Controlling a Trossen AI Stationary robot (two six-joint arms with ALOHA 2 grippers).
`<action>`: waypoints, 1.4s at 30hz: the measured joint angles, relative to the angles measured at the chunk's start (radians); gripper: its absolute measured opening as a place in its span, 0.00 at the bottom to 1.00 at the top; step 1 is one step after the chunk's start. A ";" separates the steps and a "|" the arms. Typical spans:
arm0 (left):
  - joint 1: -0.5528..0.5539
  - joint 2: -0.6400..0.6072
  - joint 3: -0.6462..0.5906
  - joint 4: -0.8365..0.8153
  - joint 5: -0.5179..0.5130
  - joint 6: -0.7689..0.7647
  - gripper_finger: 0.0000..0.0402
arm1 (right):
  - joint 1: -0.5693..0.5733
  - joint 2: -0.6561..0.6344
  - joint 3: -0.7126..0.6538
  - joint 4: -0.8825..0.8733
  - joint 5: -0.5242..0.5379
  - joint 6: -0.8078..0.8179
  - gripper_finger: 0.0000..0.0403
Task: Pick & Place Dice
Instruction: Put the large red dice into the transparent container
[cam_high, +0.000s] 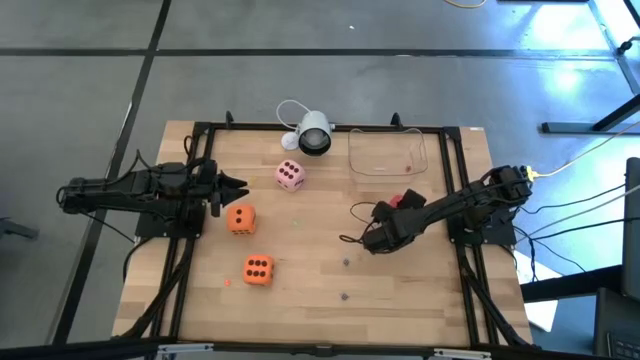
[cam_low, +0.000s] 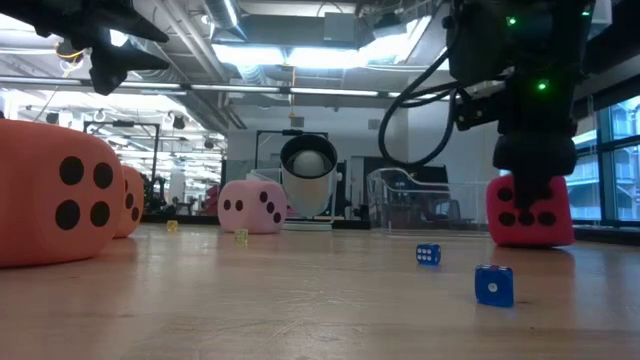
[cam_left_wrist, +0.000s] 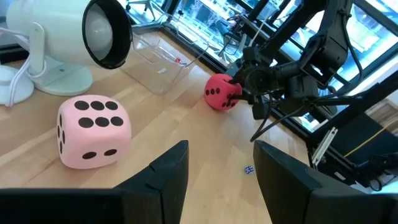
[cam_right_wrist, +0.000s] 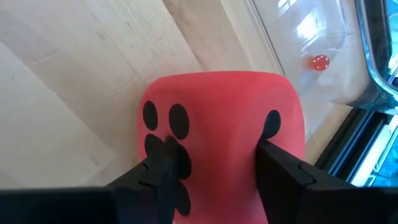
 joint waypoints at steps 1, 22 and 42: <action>0.000 0.000 0.000 0.000 0.000 0.000 0.43 | 0.000 0.002 0.007 -0.004 -0.006 0.000 0.41; 0.000 0.000 0.000 0.000 0.001 -0.003 0.43 | 0.001 0.010 0.252 -0.165 -0.130 0.015 0.30; 0.000 0.000 0.001 0.025 0.004 -0.010 0.43 | -0.252 -0.092 0.674 -0.390 0.109 -0.276 0.29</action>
